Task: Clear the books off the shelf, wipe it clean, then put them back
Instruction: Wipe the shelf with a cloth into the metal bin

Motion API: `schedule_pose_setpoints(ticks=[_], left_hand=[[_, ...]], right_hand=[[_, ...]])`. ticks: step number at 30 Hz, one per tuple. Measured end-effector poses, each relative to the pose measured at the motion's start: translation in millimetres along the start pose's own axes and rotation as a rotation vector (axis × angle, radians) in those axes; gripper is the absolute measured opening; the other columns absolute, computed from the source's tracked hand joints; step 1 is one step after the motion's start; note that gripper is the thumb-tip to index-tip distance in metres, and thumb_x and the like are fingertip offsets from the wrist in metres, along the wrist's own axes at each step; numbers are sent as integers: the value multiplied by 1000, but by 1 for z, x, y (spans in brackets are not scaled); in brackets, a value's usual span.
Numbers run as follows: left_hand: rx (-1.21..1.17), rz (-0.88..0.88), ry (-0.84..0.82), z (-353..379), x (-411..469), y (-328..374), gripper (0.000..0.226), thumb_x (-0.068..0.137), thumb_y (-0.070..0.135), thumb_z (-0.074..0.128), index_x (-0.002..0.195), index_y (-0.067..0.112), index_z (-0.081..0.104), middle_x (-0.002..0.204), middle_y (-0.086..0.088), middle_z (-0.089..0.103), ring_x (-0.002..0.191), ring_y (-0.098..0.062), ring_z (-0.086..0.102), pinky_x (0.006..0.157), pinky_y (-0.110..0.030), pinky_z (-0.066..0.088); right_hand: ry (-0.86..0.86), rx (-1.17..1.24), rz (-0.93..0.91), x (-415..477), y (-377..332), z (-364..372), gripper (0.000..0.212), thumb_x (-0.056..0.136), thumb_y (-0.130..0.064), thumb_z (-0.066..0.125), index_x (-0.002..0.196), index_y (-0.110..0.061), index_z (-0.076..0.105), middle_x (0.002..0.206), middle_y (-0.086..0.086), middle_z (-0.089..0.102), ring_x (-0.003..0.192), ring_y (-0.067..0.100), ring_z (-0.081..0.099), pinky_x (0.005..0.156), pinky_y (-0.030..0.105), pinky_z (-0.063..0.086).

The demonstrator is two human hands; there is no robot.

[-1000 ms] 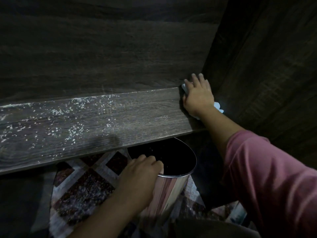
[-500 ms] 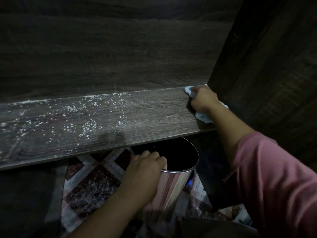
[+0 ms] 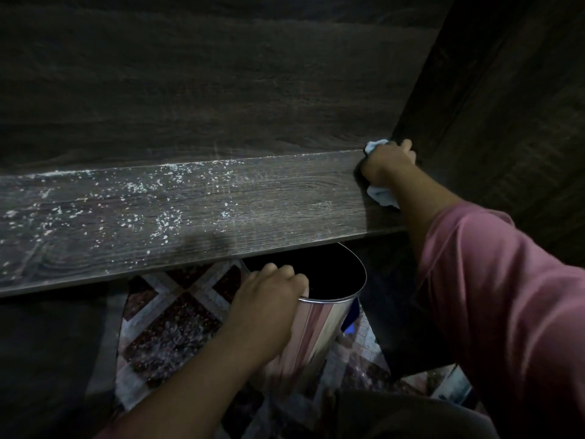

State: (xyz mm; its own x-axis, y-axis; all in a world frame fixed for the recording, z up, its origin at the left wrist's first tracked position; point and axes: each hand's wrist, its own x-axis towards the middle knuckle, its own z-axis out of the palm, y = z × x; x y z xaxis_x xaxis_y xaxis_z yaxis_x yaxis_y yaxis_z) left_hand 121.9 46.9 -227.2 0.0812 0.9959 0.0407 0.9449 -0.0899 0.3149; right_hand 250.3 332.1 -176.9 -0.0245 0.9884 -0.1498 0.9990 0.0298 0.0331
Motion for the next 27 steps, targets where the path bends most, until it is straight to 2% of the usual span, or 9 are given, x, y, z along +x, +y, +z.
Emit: schedule_pose_setpoints(ticks=[5,9,10,13,15,18,20,23,27], left_hand=[[11,-1,-9,-2,-1,-1,28,80,11,57,102,29,52,101,10,50,101,-15,44,84,-28,34],[-9,-13,5,-3,-1,-3,31,77,7,59,98,29,54,96,10,50,99,-15,46,79,-28,31],[-9,-15,2,-4,-1,-3,31,78,8,58,99,30,53,97,10,50,99,-15,45,80,-28,31],[-2,-17,8,-5,-1,-2,32,81,9,55,104,30,51,101,11,48,101,-13,42,82,-27,30],[9,-13,6,-4,-1,0,31,80,9,55,103,30,51,101,10,49,101,-14,43,82,-27,31],[1,-6,14,-1,-2,-1,32,76,6,58,98,29,54,95,10,50,98,-15,46,79,-27,31],[-4,-7,14,-1,-2,-2,32,76,6,59,98,28,55,95,9,51,98,-16,47,80,-28,34],[0,-9,8,-2,-1,-4,32,76,8,60,101,27,54,99,8,52,100,-16,46,83,-30,36],[-24,-17,-11,-3,-2,-6,32,73,8,62,97,28,55,95,9,51,97,-16,47,80,-30,36]], right_hand=[[-70,151,8,-7,-9,-6,46,90,-28,46,135,-19,47,147,17,32,132,40,26,107,50,29],[-30,209,-277,-39,-18,7,35,94,-16,41,125,-17,56,135,11,48,131,38,31,109,49,29],[18,174,-279,-41,-22,13,34,92,-14,41,122,-16,57,132,10,49,130,38,30,108,49,28],[348,131,-17,-31,-21,17,41,95,-15,43,135,-7,47,139,17,42,126,38,32,101,46,30],[464,134,101,-15,-8,14,45,98,-15,39,140,2,38,140,20,36,125,39,34,99,45,31],[230,28,95,2,-2,6,60,92,-29,56,143,-3,36,143,16,29,126,35,31,103,41,31],[101,93,132,7,-8,2,65,92,-34,57,145,-6,34,144,14,26,127,32,29,104,41,31],[63,194,150,3,-18,3,62,94,-30,55,146,-7,32,147,13,25,130,32,28,105,43,31],[124,149,-231,-28,-44,21,41,84,-23,54,125,-19,57,137,14,44,125,35,34,105,42,28]])
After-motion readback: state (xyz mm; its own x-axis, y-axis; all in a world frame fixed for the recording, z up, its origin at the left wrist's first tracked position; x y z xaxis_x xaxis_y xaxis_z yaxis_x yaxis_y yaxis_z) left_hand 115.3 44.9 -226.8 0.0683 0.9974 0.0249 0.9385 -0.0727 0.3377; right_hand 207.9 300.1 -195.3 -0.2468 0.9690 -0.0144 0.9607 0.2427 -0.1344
